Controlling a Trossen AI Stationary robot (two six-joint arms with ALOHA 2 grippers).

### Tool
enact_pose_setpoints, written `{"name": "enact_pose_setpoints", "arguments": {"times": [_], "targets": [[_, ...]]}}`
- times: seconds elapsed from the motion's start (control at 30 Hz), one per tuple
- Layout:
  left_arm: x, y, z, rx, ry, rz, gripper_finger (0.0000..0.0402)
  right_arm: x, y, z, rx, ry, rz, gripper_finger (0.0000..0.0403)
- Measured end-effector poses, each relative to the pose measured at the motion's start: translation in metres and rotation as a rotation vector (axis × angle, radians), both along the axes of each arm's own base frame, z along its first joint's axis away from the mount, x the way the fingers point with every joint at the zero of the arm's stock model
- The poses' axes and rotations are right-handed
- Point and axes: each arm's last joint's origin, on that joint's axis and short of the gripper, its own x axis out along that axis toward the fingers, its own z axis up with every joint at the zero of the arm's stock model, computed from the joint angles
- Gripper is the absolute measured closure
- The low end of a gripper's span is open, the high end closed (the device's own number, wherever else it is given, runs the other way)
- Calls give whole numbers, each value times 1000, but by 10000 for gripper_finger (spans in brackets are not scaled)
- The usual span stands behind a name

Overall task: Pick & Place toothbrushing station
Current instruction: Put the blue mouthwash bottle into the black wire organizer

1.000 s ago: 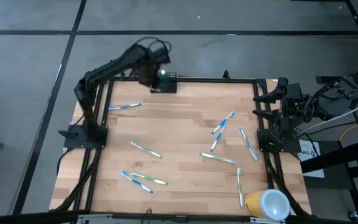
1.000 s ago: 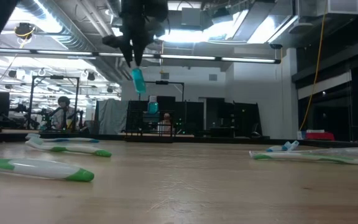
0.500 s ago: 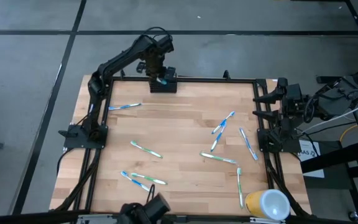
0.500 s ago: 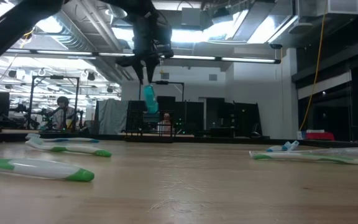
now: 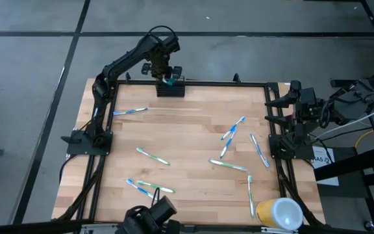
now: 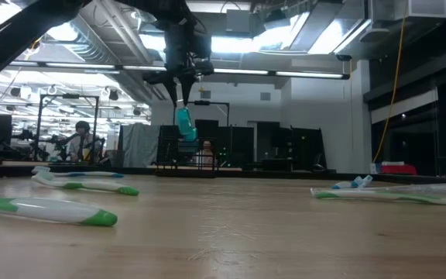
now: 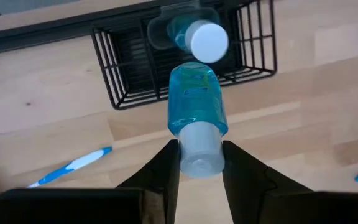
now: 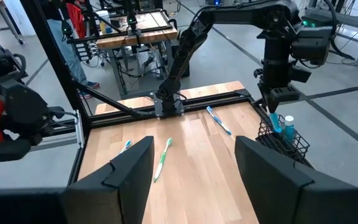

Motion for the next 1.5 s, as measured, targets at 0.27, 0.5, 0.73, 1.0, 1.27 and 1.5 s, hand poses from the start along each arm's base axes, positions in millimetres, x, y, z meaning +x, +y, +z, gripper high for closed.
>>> {"name": "enact_pose_setpoints", "arguments": {"times": [0.27, 0.5, 0.73, 1.0, 1.27, 1.5], "targets": [[9, 6, -19, -35, 28, -4, 312, 0, 0, 0, 8, -1, -1, 175], [7, 9, -19, -6, 42, 7, 312, 0, 0, 0, 15, -2, -3, 175], [8, 12, -19, 8, 18, 14, 312, 0, 0, 0, 12, -2, -2, 175], [11, 15, -28, -8, 34, 21, 312, -1, 0, 0, 16, -3, -4, 175], [14, 18, -32, 15, 43, 25, 312, 0, 0, 0, 27, -3, -7, 175], [14, 18, -32, 33, 55, 36, 288, 0, 0, 0, 26, -3, -7, 175]]}}
